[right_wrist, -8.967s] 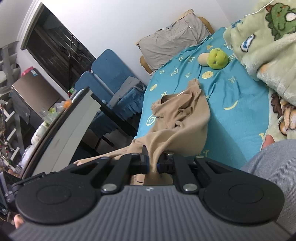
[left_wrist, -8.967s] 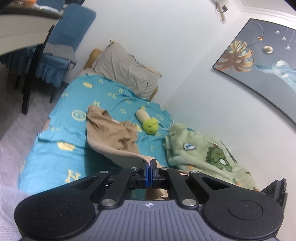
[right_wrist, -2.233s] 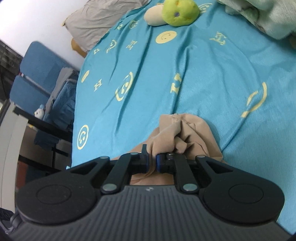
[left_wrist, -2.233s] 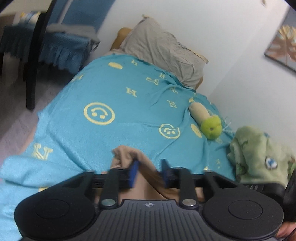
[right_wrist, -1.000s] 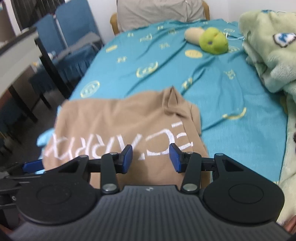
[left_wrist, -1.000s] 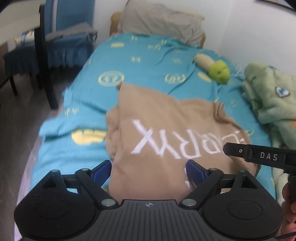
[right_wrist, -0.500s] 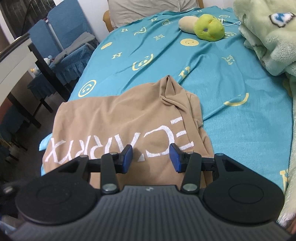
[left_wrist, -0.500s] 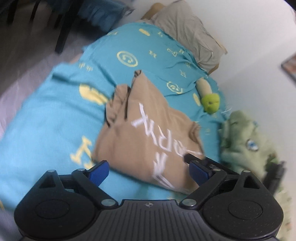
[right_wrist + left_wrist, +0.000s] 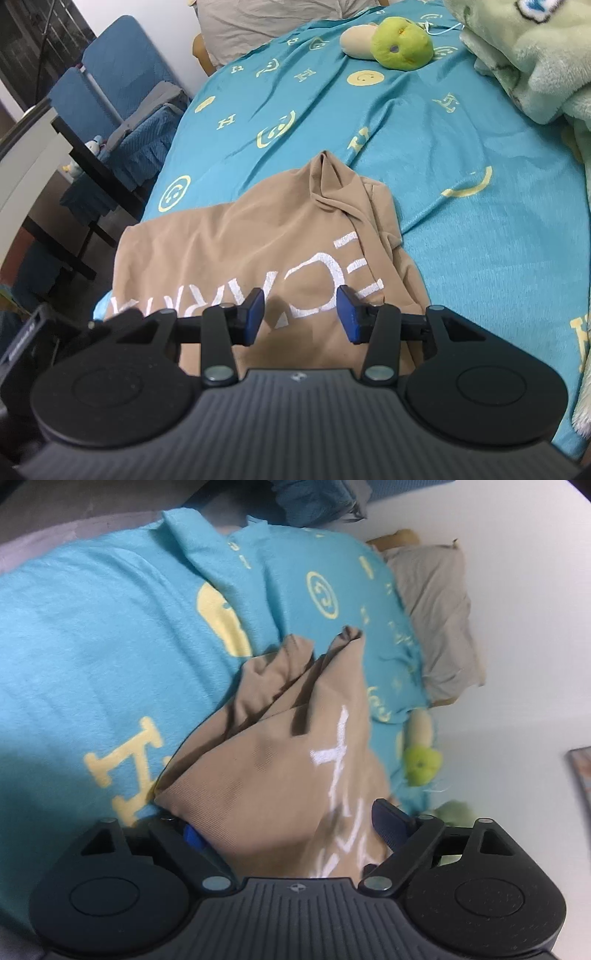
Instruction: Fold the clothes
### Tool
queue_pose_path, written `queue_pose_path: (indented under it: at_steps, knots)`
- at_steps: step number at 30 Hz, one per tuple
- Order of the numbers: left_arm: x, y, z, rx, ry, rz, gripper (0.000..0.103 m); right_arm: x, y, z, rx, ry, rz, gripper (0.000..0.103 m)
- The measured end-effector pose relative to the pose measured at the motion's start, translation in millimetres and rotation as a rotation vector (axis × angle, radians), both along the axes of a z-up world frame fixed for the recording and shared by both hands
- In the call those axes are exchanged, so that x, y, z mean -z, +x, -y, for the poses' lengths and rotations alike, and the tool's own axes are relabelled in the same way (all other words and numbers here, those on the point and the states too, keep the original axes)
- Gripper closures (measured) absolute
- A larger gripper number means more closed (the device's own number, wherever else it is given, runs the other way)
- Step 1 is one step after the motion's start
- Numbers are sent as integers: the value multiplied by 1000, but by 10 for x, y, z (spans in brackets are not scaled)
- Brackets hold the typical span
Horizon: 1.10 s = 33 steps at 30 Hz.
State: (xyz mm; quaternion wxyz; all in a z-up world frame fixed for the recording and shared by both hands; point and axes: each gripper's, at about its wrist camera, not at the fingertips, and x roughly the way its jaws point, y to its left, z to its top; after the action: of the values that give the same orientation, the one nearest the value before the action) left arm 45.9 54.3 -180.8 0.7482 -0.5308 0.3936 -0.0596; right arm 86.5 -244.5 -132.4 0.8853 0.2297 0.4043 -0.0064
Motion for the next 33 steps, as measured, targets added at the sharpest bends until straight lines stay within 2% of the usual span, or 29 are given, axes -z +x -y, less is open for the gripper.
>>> queue_pose_path:
  at_steps: [4, 6, 8, 11, 14, 17, 18, 19, 21, 23, 27, 30, 33]
  knots:
    - [12, -149, -58, -29, -108, 97, 23, 3, 3, 35, 25, 25, 2, 58]
    - [29, -178, -31, -25, -91, 91, 24, 2, 1, 67, 45, 52, 4, 57]
    - [85, -163, -11, -25, -75, 57, 33, -3, -3, 99, 52, 78, 8, 55]
    - [190, -124, -10, -42, -75, 12, 40, -76, -52, 160, 79, 125, 25, 55]
    - [221, -110, -17, -50, -63, 8, 46, -193, -195, 206, 86, 220, 64, 55]
    - [217, -104, -12, -51, -46, 13, 54, -268, -344, 170, 48, 315, 85, 47]
    - [228, -101, -19, -55, -53, 10, 55, -263, -374, 149, 40, 345, 79, 40]
    - [239, -98, -25, -59, -59, 8, 57, -253, -405, 127, 33, 376, 72, 23]
    - [256, -91, -36, -66, -70, 5, 60, -162, -454, 79, 34, 473, 37, 9]
    - [254, -81, -43, -67, -75, 8, 62, -32, -463, 41, 43, 575, -17, 10]
    - [237, -55, -52, -72, -87, 27, 69, 255, -398, -34, 80, 700, -116, 10]
    - [182, -97, -73, -79, -123, 88, 78, 504, -331, -1, 163, 812, -164, 10]
    - [121, -150, -95, -85, -163, 158, 82, 609, -364, 77, 277, 812, -144, 10]
